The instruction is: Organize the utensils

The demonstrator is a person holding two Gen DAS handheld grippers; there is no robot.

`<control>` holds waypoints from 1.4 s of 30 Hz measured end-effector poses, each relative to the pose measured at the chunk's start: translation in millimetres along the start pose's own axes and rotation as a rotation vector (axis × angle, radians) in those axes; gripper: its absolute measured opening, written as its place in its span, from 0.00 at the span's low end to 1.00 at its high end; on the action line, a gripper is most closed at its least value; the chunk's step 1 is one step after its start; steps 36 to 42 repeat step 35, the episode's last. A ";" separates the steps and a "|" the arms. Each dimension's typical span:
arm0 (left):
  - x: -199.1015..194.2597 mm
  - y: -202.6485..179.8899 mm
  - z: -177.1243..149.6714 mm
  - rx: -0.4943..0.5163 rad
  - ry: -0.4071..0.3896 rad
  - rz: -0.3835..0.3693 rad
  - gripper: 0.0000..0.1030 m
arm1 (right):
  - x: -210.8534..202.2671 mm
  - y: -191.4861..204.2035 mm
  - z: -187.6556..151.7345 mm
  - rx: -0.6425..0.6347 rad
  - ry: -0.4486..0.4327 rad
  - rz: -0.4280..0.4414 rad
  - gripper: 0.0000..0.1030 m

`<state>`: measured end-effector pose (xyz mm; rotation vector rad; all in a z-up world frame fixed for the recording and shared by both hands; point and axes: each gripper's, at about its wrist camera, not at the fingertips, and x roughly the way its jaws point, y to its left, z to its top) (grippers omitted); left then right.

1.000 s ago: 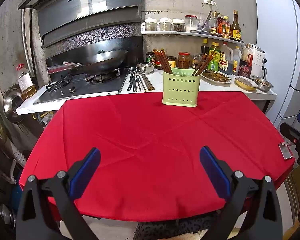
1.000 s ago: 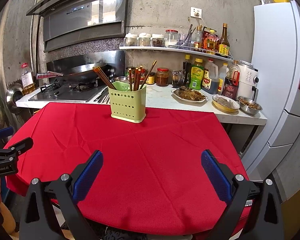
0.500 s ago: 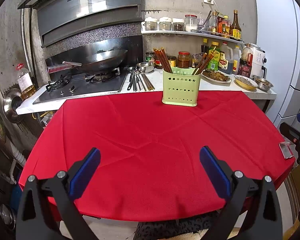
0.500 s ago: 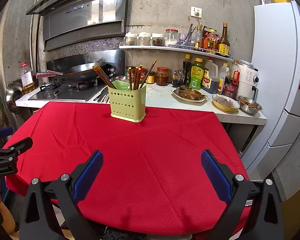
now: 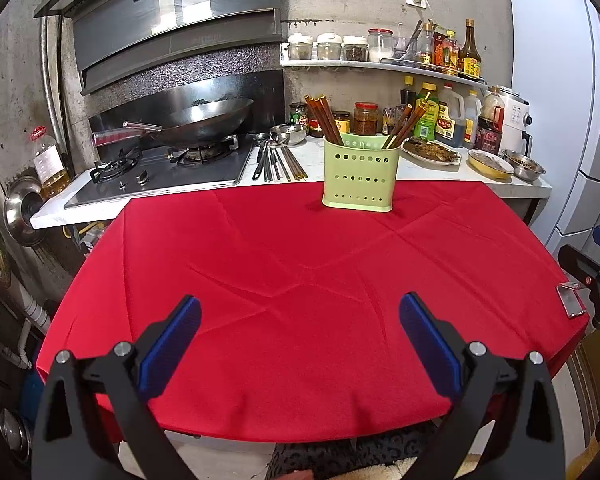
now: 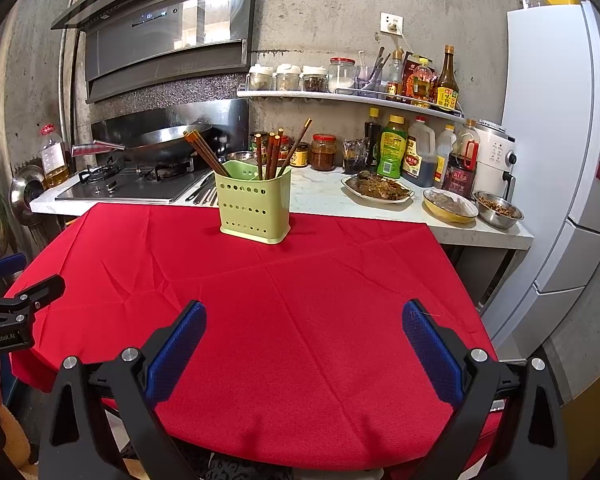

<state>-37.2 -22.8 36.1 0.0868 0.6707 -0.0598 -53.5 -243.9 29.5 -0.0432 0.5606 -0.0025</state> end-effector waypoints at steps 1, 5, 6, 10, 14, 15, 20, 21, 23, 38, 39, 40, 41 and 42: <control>0.2 0.4 0.0 -0.001 0.001 0.000 0.94 | 0.0 -0.2 0.0 0.000 0.000 0.001 0.94; 0.8 -0.1 0.2 0.003 0.004 -0.002 0.94 | 0.9 -0.7 -0.7 -0.002 0.002 0.000 0.94; 1.3 -0.7 0.4 0.005 0.005 -0.003 0.94 | 1.7 -1.0 -1.0 -0.002 0.002 0.000 0.94; 2.0 -2.4 0.2 0.009 0.007 -0.001 0.94 | 3.8 -3.6 -3.8 0.000 0.005 -0.002 0.94; 2.1 -2.8 0.3 0.008 0.007 0.001 0.94 | 4.6 -4.9 -5.2 0.003 0.005 -0.004 0.94; 2.2 -2.9 0.4 0.007 0.007 0.002 0.94 | 4.4 -4.7 -5.0 0.003 0.005 -0.005 0.94; 4.8 -4.7 -0.2 0.019 0.010 0.007 0.94 | 5.0 -5.3 -5.1 0.002 0.007 -0.005 0.94; 5.5 -5.3 -0.5 0.021 0.012 0.007 0.94 | 5.5 -5.7 -5.7 0.002 0.009 -0.006 0.94; 5.9 -5.7 -1.1 0.022 0.011 0.002 0.94 | 6.0 -6.3 -7.4 0.003 0.011 -0.007 0.94; 5.3 -4.2 1.2 0.009 0.017 0.001 0.94 | 6.3 -5.7 -9.3 0.009 0.008 -0.009 0.94; 5.3 -4.2 1.2 0.009 0.017 0.001 0.94 | 6.3 -5.7 -9.3 0.009 0.008 -0.009 0.94; 5.3 -4.2 1.2 0.009 0.017 0.001 0.94 | 6.3 -5.7 -9.3 0.009 0.008 -0.009 0.94; 5.3 -4.2 1.2 0.009 0.017 0.001 0.94 | 6.3 -5.7 -9.3 0.009 0.008 -0.009 0.94; 5.3 -4.2 1.2 0.009 0.017 0.001 0.94 | 6.3 -5.7 -9.3 0.009 0.008 -0.009 0.94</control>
